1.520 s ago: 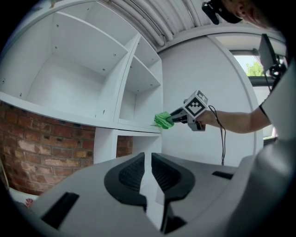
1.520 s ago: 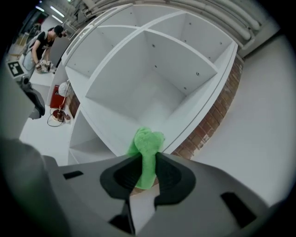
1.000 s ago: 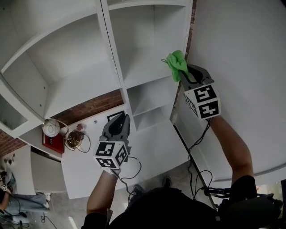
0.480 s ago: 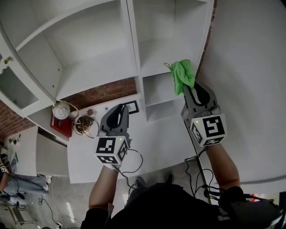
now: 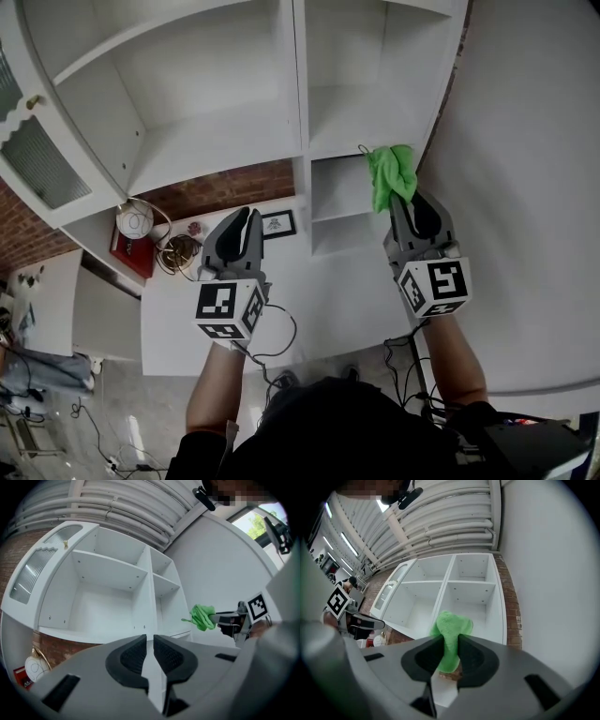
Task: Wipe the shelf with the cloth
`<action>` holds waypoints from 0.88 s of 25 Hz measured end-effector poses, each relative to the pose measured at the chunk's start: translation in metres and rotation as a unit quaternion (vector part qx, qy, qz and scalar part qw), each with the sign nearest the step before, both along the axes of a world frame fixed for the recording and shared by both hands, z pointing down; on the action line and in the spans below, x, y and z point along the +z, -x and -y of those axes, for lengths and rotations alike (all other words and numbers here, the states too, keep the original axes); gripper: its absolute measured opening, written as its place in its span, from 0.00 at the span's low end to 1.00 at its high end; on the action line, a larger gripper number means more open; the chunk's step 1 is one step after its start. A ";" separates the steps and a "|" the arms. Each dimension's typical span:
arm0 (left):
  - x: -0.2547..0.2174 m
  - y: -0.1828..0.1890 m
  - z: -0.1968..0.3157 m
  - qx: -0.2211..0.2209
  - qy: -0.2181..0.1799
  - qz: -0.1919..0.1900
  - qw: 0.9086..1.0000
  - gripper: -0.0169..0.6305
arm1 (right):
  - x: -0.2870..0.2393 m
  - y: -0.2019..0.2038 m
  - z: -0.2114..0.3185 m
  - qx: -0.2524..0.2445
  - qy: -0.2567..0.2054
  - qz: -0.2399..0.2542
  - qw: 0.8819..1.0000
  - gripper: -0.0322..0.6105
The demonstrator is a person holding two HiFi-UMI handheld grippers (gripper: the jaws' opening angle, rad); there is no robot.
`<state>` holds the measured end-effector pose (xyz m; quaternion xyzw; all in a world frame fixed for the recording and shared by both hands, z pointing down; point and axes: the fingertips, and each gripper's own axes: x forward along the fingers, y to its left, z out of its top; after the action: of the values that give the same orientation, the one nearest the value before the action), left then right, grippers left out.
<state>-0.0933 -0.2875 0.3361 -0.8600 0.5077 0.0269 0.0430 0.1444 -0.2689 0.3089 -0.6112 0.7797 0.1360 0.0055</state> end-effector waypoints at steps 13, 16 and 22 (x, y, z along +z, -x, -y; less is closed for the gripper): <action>-0.010 -0.005 0.001 -0.001 -0.012 -0.007 1.000 0.10 | -0.003 0.003 -0.001 -0.025 -0.002 0.023 0.999 0.18; -0.009 -0.006 0.002 0.000 -0.012 -0.007 1.000 0.10 | -0.001 0.002 0.000 -0.029 0.002 0.033 0.999 0.18; -0.007 -0.005 0.004 0.000 -0.009 -0.011 1.000 0.10 | -0.001 0.003 0.000 -0.040 0.009 0.044 0.998 0.18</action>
<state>-0.0880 -0.2914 0.3294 -0.8590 0.5083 0.0405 0.0450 0.1411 -0.2685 0.3077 -0.5850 0.8036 0.1018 0.0402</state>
